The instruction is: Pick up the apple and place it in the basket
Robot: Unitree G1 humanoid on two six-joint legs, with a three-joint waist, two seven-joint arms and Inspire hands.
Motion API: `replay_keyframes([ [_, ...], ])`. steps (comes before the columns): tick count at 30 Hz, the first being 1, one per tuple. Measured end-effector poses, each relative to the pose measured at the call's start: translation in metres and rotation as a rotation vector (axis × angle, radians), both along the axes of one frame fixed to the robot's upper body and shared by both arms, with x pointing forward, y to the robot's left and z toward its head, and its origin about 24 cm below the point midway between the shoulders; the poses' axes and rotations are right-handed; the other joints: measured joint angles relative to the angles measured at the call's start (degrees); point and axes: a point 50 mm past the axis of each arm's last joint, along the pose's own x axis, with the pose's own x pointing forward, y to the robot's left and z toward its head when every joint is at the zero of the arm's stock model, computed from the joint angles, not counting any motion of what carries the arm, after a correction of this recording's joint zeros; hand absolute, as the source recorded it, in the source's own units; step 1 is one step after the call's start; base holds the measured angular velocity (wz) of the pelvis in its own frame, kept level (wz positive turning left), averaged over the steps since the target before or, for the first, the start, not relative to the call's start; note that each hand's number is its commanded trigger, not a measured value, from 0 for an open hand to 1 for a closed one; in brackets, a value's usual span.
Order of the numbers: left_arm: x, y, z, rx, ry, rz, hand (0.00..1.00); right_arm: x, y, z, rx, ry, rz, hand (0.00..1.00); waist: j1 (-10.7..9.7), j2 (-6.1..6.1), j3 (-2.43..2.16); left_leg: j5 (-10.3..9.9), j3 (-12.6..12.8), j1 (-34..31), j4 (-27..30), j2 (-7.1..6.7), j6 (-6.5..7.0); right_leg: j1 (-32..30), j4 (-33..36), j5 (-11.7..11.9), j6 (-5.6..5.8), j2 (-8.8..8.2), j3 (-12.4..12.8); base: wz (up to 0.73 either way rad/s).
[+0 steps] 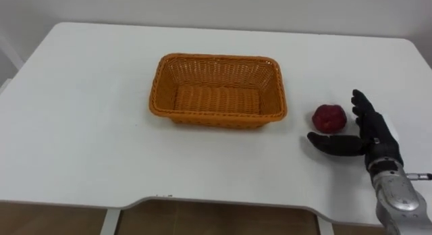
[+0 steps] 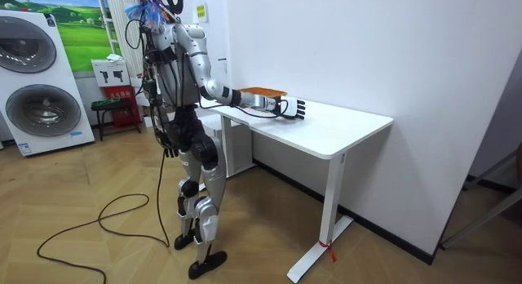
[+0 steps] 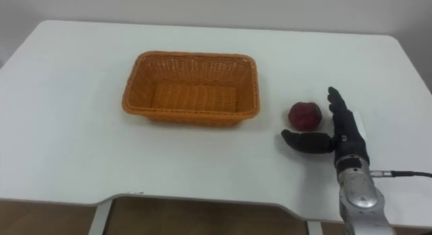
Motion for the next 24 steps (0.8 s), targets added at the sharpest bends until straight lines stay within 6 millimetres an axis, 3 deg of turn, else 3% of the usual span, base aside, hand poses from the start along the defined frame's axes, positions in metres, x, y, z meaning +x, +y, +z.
replay_keyframes([
  [10, -0.001, -0.002, -0.001, -0.041, 0.018, -0.025, 0.0, 0.003, -0.004, -0.001, -0.073, 0.042, 0.048, 0.0, 1.3, -0.91, 0.03, 0.0, -0.6, -0.2, 0.1, -0.07, 0.01, -0.1, -0.2, 0.0, 0.0, -0.02, -0.2, 0.0],
  [12, -0.001, -0.001, 0.0, -0.049, 0.019, -0.019, 0.0, 0.005, -0.004, -0.001, -0.074, 0.04, 0.048, 0.73, 1.3, -0.89, 0.04, 0.0, -0.7, -0.2, 0.1, -0.08, 0.0, -0.1, -0.3, 0.0, 0.0, -0.03, -0.5, 0.02],
  [13, -0.001, -0.001, 0.0, -0.05, 0.019, -0.019, 0.0, 0.005, -0.004, -0.001, -0.074, 0.042, 0.047, 1.0, 1.3, -0.9, 0.04, 0.0, -0.8, -0.2, 0.1, -0.08, 0.0, 0.0, -0.3, 0.0, 0.0, -0.03, -0.6, 0.0],
  [24, -0.005, -0.001, -0.001, -0.051, 0.037, -0.013, 0.0, 0.012, -0.014, 0.005, -0.168, 0.06, 0.047, 1.0, 1.6, -0.99, 0.03, 0.0, -0.9, -0.3, 0.1, -0.08, -0.02, 0.0, -0.1, 0.0, 0.0, 0.02, -0.6, 0.0],
])
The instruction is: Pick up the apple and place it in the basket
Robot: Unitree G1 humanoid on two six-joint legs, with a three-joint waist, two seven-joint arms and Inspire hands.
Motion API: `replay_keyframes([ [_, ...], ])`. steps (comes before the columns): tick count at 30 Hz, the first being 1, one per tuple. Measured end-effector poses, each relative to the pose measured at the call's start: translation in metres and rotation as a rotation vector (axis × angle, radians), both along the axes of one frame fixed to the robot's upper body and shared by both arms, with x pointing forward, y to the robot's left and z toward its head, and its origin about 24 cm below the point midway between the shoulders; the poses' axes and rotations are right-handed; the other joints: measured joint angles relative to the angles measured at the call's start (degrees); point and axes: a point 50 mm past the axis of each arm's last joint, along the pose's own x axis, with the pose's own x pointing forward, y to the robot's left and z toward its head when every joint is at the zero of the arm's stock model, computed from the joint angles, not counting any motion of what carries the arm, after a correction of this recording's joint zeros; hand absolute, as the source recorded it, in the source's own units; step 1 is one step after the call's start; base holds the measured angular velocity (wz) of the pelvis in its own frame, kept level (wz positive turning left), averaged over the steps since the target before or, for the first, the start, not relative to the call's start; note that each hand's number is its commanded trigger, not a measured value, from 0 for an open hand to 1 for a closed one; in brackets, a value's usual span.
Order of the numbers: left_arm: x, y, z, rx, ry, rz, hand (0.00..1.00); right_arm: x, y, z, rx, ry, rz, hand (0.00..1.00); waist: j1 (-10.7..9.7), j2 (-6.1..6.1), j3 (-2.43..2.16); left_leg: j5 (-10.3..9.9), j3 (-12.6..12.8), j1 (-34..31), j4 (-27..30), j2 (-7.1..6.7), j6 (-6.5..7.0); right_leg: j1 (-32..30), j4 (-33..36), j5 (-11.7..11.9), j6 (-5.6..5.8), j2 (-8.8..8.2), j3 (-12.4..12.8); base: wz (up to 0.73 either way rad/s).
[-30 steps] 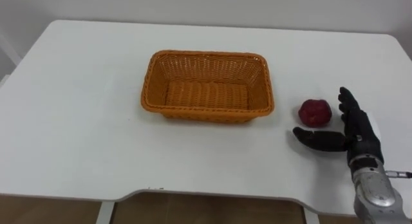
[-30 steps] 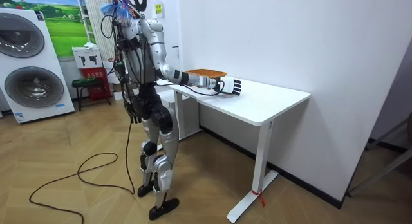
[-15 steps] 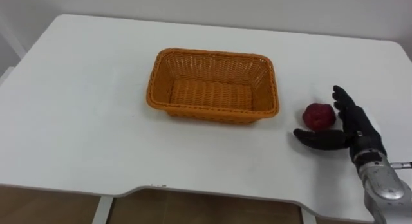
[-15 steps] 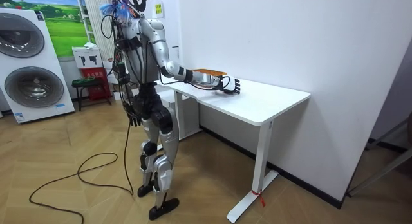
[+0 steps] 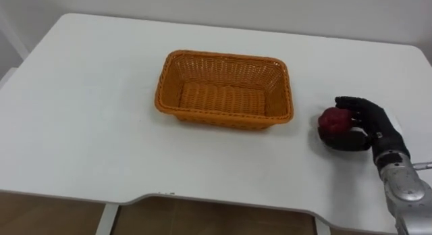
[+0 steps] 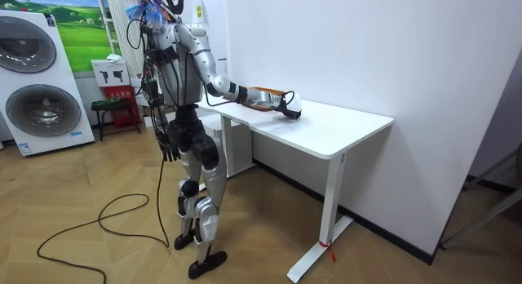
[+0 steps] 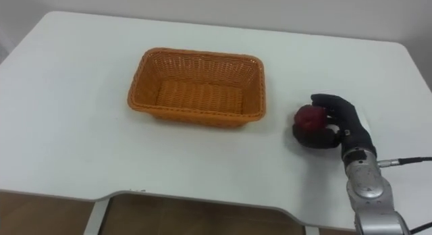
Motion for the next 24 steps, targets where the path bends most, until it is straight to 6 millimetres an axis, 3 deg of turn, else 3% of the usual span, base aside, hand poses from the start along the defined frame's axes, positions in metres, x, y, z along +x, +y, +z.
replay_keyframes([
  [8, 0.0, 0.0, 0.0, 0.003, 0.011, 0.006, 0.0, 0.0, 0.0, 0.0, -0.057, 0.013, 0.002, 1.0, 0.9, -0.65, -0.3, 0.0, 0.1, 0.0, -0.1, -0.03, 0.0, 0.0, 0.0, 0.0, 0.0, -0.02, 0.0, 0.0],
  [11, 0.0, 0.001, 0.0, 0.006, 0.01, 0.007, 0.0, -0.001, 0.001, -0.002, -0.058, 0.018, 0.005, 1.0, 0.9, -0.85, -0.15, 0.0, 0.0, 0.5, 0.0, -0.04, 0.0, 0.6, -0.1, 0.0, 0.0, -0.02, -0.1, 0.0],
  [15, 0.0, 0.001, 0.0, 0.008, 0.01, 0.005, 0.0, -0.001, 0.003, -0.003, -0.06, 0.018, 0.006, 1.0, 1.0, -0.39, 0.0, 0.0, 0.1, 0.8, 0.1, -0.03, 0.0, 1.0, -0.1, 0.0, 0.0, -0.02, -0.2, 0.0],
  [18, -0.001, 0.0, 0.0, -0.001, 0.016, 0.006, 0.0, 0.0, 0.003, -0.001, -0.067, 0.007, -0.001, 1.0, 0.9, 0.15, -0.25, 0.0, 0.1, 0.5, 0.0, -0.03, 0.0, 0.9, 0.0, 0.0, 0.0, -0.04, -0.2, 0.0],
  [21, -0.001, -0.001, -0.001, -0.013, 0.018, 0.005, 0.0, 0.005, 0.009, 0.011, -0.07, -0.059, 0.01, 1.0, 0.6, 0.7, -0.51, 0.0, 0.1, 0.6, 0.1, -0.03, 0.0, 0.9, 0.1, 0.0, 0.0, -0.04, -0.2, 0.0],
  [24, 0.002, -0.002, -0.001, -0.015, 0.014, 0.005, 0.0, 0.011, 0.017, 0.029, -0.083, -0.139, 0.035, 1.0, 0.5, 0.88, -0.44, 0.0, 0.1, 1.0, 0.1, -0.03, 0.0, 1.3, 0.1, 0.0, 0.0, 0.0, -0.1, 0.0],
])
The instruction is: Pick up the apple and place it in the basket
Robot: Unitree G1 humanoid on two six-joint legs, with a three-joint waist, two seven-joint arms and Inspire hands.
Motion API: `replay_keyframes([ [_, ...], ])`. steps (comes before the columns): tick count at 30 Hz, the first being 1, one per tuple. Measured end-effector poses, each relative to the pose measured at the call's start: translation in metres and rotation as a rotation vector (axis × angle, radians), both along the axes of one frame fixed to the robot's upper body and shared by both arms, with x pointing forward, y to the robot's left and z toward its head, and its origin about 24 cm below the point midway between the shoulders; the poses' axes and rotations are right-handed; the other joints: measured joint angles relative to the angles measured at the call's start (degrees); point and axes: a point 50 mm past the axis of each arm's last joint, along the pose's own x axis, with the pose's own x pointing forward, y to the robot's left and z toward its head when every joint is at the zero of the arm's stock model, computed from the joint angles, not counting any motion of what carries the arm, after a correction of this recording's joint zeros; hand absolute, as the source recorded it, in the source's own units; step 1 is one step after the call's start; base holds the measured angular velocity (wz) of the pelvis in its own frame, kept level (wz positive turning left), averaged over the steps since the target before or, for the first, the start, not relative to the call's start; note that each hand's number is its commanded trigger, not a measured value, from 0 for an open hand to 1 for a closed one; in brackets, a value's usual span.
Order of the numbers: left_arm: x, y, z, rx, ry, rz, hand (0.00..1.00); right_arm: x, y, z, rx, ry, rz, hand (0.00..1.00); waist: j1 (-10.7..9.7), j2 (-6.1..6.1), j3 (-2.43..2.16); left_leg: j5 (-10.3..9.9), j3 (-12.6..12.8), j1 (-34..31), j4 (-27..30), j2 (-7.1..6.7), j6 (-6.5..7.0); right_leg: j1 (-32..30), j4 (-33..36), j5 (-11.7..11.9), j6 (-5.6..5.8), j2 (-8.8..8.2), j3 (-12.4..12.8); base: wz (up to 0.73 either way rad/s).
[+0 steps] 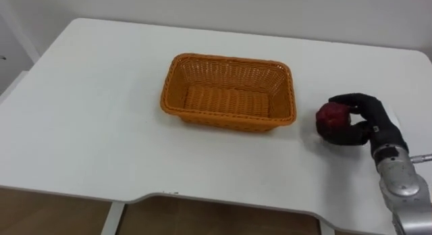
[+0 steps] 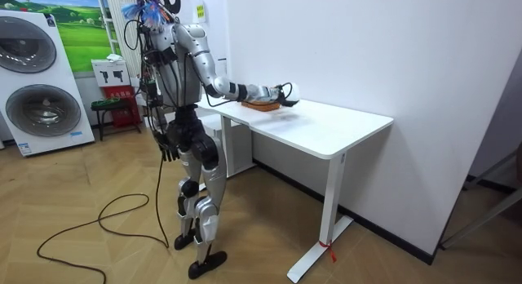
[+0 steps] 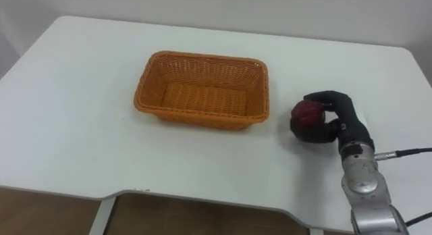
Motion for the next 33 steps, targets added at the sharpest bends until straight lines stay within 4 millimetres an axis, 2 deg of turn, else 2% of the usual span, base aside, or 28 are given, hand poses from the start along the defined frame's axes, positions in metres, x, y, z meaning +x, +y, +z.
replay_keyframes([
  [5, 0.002, 0.0, 0.0, 0.005, -0.007, -0.002, 0.0, 0.006, 0.015, 0.024, -0.02, -0.116, 0.046, 1.0, -0.2, -0.04, 0.04, 0.0, 0.0, -0.4, 0.0, 0.01, 0.0, -0.4, 0.0, 0.0, 0.0, 0.0, 0.0, 0.0],
  [9, 0.002, 0.001, 0.0, 0.035, -0.007, -0.011, 0.0, 0.008, 0.029, 0.058, -0.049, -0.26, 0.104, 1.0, 0.1, 0.06, 0.07, 0.0, 0.3, -1.1, -0.1, 0.04, -0.02, -1.5, 0.1, 0.0, 0.0, 0.0, 0.3, -0.03],
  [12, 0.002, 0.001, -0.001, 0.053, 0.002, -0.01, 0.0, 0.007, 0.036, 0.075, -0.054, -0.334, 0.134, 1.0, 0.4, -0.1, 0.1, 0.0, 0.3, -1.0, -0.2, 0.02, -0.01, -1.5, 0.0, 0.0, 0.0, 0.0, 0.2, 0.0],
  [15, 0.002, 0.001, -0.001, 0.057, 0.001, -0.007, 0.0, 0.006, 0.045, 0.088, -0.064, -0.393, 0.169, 1.0, 0.7, -0.22, 0.19, 0.0, 0.3, -1.0, -0.4, 0.03, -0.02, -1.6, -0.1, 0.0, 0.0, 0.01, 0.2, 0.0],
  [18, 0.003, 0.001, -0.001, 0.057, 0.0, -0.011, 0.0, 0.005, 0.053, 0.092, -0.066, -0.409, 0.2, 0.97, 0.7, -0.26, 0.2, 0.0, 0.2, -1.1, -0.4, 0.03, -0.02, -1.6, -0.1, 0.0, 0.0, 0.02, 0.2, 0.0],
  [19, 0.003, 0.001, -0.001, 0.057, -0.001, -0.011, 0.0, 0.005, 0.054, 0.092, -0.067, -0.406, 0.209, 0.75, 0.8, -0.25, 0.2, 0.0, 0.2, -1.1, -0.4, 0.03, -0.02, -1.5, -0.1, 0.0, 0.0, 0.03, 0.2, 0.0],
  [20, 0.004, 0.0, -0.001, 0.055, 0.0, -0.019, 0.0, 0.005, 0.059, 0.09, -0.064, -0.395, 0.233, 0.21, 1.0, -0.19, 0.22, 0.0, 0.2, -1.1, -0.4, 0.03, -0.02, -1.5, -0.1, 0.0, 0.0, 0.02, 0.2, 0.0],
  [21, 0.005, -0.001, -0.002, 0.051, -0.001, -0.03, 0.0, 0.006, 0.064, 0.088, -0.061, -0.381, 0.265, 0.0, 1.2, -0.13, 0.25, 0.0, 0.2, -1.1, -0.4, 0.03, -0.02, -1.6, -0.1, 0.0, 0.0, 0.02, 0.2, 0.0],
  [27, 0.01, -0.005, -0.003, 0.037, -0.006, -0.049, 0.0, 0.005, 0.09, 0.076, -0.056, -0.304, 0.404, 0.0, 2.9, 0.17, 0.34, 0.0, -0.1, -1.1, -0.2, 0.06, -0.02, -1.6, -0.1, 0.0, 0.0, 0.04, 0.2, -0.01],
  [33, 0.008, -0.005, -0.003, 0.034, 0.001, -0.043, 0.0, 0.005, 0.097, 0.074, -0.053, -0.262, 0.452, 0.0, 4.3, 0.26, 0.31, 0.0, -0.3, -1.2, -0.1, 0.02, -0.02, -1.5, 0.0, 0.0, 0.0, 0.02, 0.1, 0.01],
])
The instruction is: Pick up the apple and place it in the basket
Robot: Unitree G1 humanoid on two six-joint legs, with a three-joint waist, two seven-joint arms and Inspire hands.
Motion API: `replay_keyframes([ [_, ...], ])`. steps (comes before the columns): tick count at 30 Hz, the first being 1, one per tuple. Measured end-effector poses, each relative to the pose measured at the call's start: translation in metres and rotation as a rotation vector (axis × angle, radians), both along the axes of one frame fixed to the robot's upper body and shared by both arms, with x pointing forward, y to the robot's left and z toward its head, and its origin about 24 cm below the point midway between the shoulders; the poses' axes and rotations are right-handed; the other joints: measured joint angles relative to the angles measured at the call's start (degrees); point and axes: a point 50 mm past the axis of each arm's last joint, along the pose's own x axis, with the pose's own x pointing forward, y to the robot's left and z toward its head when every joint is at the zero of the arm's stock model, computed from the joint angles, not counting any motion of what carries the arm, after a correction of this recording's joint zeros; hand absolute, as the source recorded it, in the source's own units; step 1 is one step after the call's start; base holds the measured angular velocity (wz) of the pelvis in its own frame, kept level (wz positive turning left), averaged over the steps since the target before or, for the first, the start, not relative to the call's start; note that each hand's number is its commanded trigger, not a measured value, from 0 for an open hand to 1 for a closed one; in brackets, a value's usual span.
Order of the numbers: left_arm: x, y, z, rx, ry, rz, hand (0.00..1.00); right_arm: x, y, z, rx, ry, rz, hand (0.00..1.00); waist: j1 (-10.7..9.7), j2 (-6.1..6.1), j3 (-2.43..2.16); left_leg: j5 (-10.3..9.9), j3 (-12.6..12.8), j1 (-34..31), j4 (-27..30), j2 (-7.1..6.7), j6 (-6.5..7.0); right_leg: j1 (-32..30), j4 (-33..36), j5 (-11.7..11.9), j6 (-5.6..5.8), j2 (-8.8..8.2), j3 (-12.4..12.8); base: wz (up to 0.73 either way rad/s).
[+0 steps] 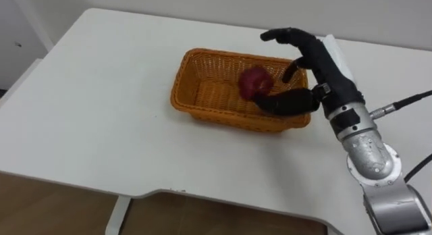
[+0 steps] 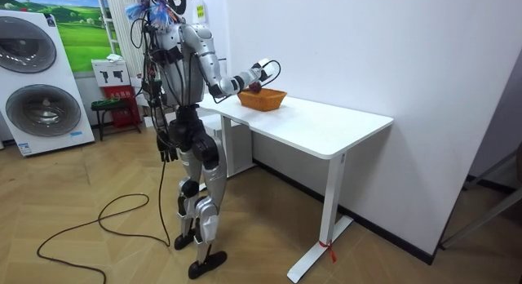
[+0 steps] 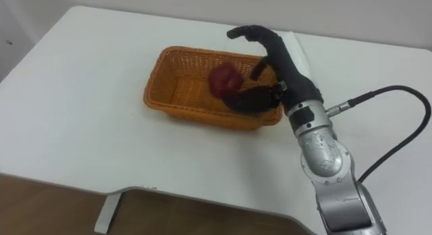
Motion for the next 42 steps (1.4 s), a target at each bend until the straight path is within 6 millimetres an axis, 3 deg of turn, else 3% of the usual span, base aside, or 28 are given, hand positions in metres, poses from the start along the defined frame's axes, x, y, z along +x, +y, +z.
replay_keyframes([
  [14, 0.001, -0.001, 0.0, 0.0, -0.004, -0.004, 0.0, -0.001, 0.004, 0.001, 0.008, 0.011, 0.031, 0.0, 0.5, 0.38, 0.14, 0.0, 0.0, -0.1, 0.0, -0.01, 0.0, 0.0, 0.0, 0.0, 0.0, 0.0, -0.3, 0.0],
  [17, 0.001, -0.001, 0.0, -0.001, -0.004, -0.005, 0.0, -0.001, 0.002, 0.001, 0.025, 0.004, 0.011, 0.0, -0.1, 0.54, 0.27, 0.0, 0.0, -0.1, -0.1, -0.03, 0.0, 0.0, 0.0, 0.0, 0.0, 0.0, -0.2, 0.0],
  [22, -0.006, 0.001, 0.0, 0.02, 0.001, 0.018, 0.0, 0.001, -0.01, 0.005, 0.071, -0.033, -0.074, 0.0, -2.2, 0.12, -0.01, 0.0, 0.1, -0.1, -0.2, -0.01, 0.0, 0.0, 0.0, 0.0, 0.0, -0.1, -0.7, 0.02],
  [28, -0.016, 0.009, 0.003, 0.059, -0.014, 0.094, 0.0, -0.007, -0.075, 0.031, 0.18, -0.238, -0.425, 0.0, -4.9, -0.78, -0.43, 0.0, 0.4, 0.3, -0.1, -0.08, 0.01, 0.4, -0.1, 0.0, 0.03, -0.17, -0.6, 0.0],
  [32, -0.027, 0.016, 0.006, 0.112, -0.015, 0.147, 0.0, -0.032, -0.126, 0.039, 0.325, -0.396, -0.737, 0.0, -7.3, -0.78, -0.4, 0.0, 0.7, 1.4, -1.1, 0.0, 0.01, 0.9, -0.2, 0.0, 0.05, -0.05, 0.0, -0.05],
  [35, -0.034, 0.02, 0.008, 0.144, -0.023, 0.191, 0.0, -0.059, -0.161, 0.036, 0.448, -0.495, -0.995, 0.0, -9.2, -0.66, -0.34, 0.0, 1.1, 1.4, -1.2, 0.16, 0.0, 0.8, -0.2, 0.0, 0.05, 0.05, 0.0, -0.07],
  [40, -0.038, 0.021, 0.009, 0.175, -0.021, 0.199, 0.0, -0.101, -0.206, 0.023, 0.654, -0.625, -1.404, 0.0, -12.9, 0.18, -0.71, 0.0, 1.9, 0.2, -1.1, 0.26, -0.01, -0.5, 0.0, 0.0, 0.05, 0.09, 0.6, -0.09],
  [42, -0.038, 0.017, 0.007, 0.174, -0.02, 0.203, 0.0, -0.121, -0.223, 0.009, 0.732, -0.638, -1.59, 0.0, -14.3, 0.58, -0.96, 0.0, 2.4, 0.3, -1.0, 0.26, 0.0, -0.4, 0.0, 0.0, 0.05, 0.09, 1.1, -0.11],
])
